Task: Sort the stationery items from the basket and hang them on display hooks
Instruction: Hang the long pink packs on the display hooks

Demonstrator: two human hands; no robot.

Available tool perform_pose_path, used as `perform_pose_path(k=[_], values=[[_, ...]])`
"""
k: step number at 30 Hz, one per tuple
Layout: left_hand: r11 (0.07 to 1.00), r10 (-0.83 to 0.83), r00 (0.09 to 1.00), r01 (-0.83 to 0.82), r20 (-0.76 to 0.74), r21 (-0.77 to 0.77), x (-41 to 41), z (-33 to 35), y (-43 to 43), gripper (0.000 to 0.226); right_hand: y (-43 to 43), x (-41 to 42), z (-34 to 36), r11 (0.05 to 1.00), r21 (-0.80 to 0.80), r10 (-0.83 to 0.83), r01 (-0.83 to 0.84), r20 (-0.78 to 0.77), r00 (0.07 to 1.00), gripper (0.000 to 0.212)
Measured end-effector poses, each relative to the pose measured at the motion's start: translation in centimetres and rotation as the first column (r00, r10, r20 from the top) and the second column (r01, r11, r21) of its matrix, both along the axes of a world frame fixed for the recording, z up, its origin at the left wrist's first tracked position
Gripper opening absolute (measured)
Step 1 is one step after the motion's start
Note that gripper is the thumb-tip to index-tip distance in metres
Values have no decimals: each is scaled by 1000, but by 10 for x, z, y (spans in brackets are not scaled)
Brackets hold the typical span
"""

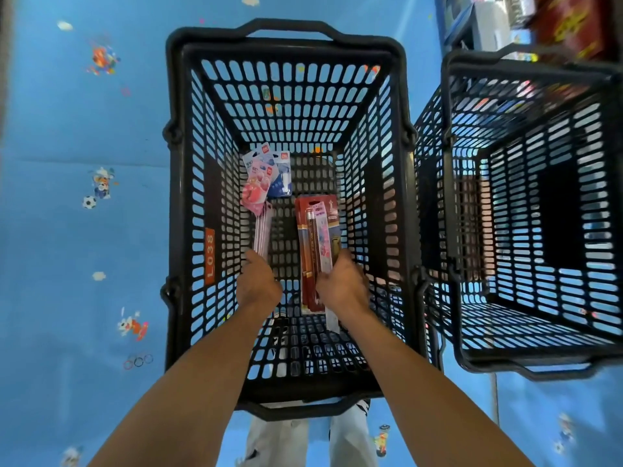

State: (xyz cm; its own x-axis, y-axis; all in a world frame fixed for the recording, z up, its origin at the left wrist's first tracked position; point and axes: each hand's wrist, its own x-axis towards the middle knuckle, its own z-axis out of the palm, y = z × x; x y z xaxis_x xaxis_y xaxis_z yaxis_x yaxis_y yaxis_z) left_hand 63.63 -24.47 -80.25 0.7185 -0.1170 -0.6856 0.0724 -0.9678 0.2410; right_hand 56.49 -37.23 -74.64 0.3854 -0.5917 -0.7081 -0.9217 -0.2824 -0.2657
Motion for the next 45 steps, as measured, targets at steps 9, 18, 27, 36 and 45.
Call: perform_pose_path(k=[9, 18, 27, 36, 45], values=[[995, -54, 993, 45, -105, -89, 7, 38, 7, 56, 11, 8, 28, 990, 136, 20, -43, 167, 986, 19], [870, -10, 984, -80, -180, -486, 2, 106, 2, 41, 13, 24, 84, 957, 275, -169, 89, 282, 944, 21], [705, 189, 924, -363, -332, -609, -28, 159, -13, 35, 0, 0, 125, 973, 230, -53, -34, 361, 931, 35], [641, 291, 945, -307, -147, -704, -80, 205, -24, 16, -10, -37, 179, 883, 466, -164, -54, 415, 895, 48], [694, 279, 952, -291, -126, -658, -143, 263, 15, 64, -1, -75, 217, 772, 609, -26, -182, 316, 948, 51]])
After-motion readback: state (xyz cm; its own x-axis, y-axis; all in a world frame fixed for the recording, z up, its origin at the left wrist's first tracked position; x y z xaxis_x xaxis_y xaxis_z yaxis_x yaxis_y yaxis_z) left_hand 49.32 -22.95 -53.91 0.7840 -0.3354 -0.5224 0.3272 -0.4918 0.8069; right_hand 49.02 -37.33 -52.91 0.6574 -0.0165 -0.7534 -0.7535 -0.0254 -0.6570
